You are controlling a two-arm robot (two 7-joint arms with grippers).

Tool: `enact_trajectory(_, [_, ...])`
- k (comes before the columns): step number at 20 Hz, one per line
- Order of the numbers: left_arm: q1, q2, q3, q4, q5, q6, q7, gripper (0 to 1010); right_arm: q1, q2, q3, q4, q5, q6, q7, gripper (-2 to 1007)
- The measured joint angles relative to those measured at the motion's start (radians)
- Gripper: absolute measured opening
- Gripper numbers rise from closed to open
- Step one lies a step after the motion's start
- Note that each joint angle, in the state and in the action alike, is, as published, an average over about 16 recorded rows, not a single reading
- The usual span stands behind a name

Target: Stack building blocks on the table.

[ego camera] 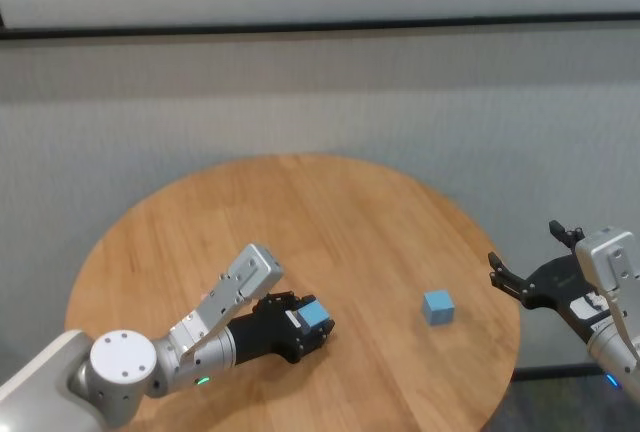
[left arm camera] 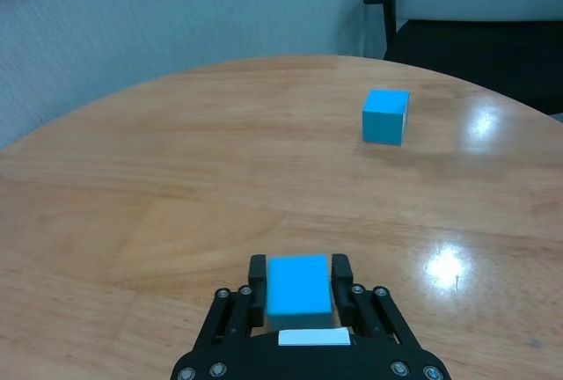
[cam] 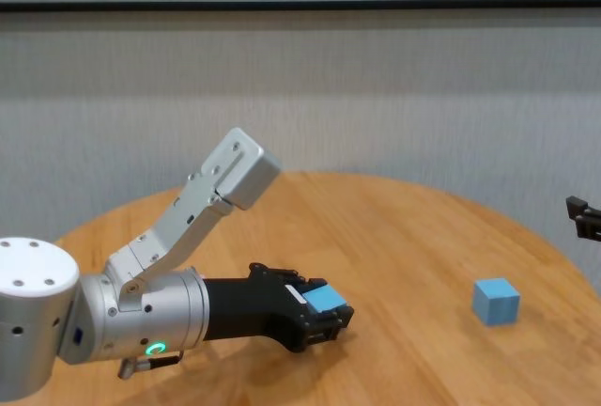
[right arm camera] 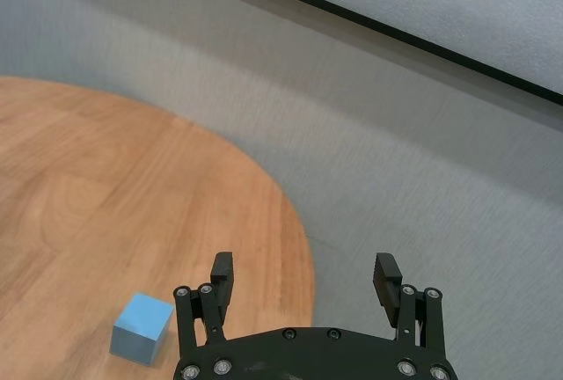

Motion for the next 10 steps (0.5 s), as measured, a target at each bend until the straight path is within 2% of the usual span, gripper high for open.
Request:
enact_trajectory(5, [0.008, 0.013, -0.009, -0.031, -0.007, 0.016, -0.003, 645, 0.0, 0.0, 0.0, 0.0, 0.0, 0.0, 0.0, 1005])
enact_trajectory(10, [0.031, 0.046, -0.022, -0.108, -0.02, 0.038, -0.008, 814, 0.0, 0.0, 0.0, 0.0, 0.0, 0.0, 0.0, 1005])
